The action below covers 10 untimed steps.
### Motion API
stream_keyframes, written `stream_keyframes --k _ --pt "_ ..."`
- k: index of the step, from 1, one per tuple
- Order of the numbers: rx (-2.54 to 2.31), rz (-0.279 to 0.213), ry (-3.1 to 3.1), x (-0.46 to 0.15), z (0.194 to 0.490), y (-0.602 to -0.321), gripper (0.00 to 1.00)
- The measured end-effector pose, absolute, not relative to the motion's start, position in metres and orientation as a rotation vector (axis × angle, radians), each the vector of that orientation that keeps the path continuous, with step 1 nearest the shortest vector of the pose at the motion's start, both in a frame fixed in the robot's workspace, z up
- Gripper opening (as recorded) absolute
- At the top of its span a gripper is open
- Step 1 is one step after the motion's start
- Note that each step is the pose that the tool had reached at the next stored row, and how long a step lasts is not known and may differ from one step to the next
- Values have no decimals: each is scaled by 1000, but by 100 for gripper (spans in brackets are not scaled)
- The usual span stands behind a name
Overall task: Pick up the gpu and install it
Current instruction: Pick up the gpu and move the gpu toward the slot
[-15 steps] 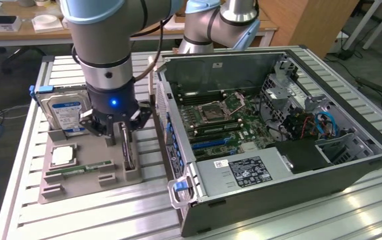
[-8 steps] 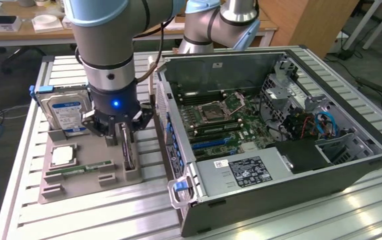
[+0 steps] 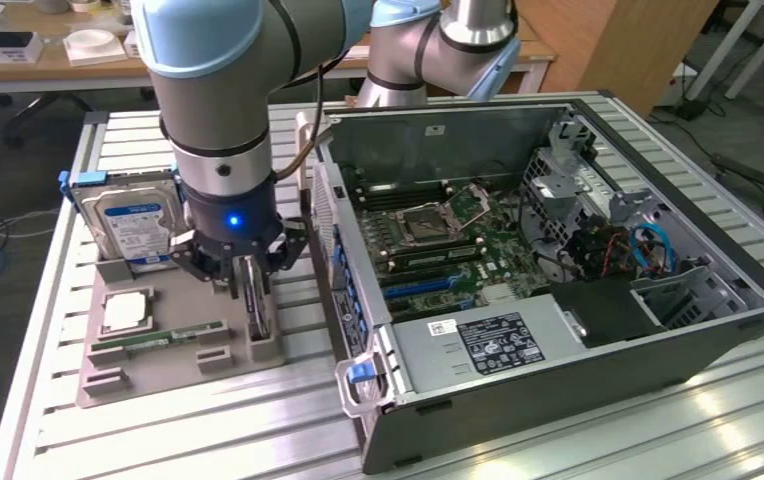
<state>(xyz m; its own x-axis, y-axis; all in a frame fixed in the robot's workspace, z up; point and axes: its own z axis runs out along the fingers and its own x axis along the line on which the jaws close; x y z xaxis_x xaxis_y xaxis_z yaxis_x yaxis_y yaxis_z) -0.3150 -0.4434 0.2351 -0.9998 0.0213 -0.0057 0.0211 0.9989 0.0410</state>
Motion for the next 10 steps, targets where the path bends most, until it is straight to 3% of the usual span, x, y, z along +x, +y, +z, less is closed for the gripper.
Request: stream_keyframes --k 10 --pt "33 64 3134 -315 234 -440 42"
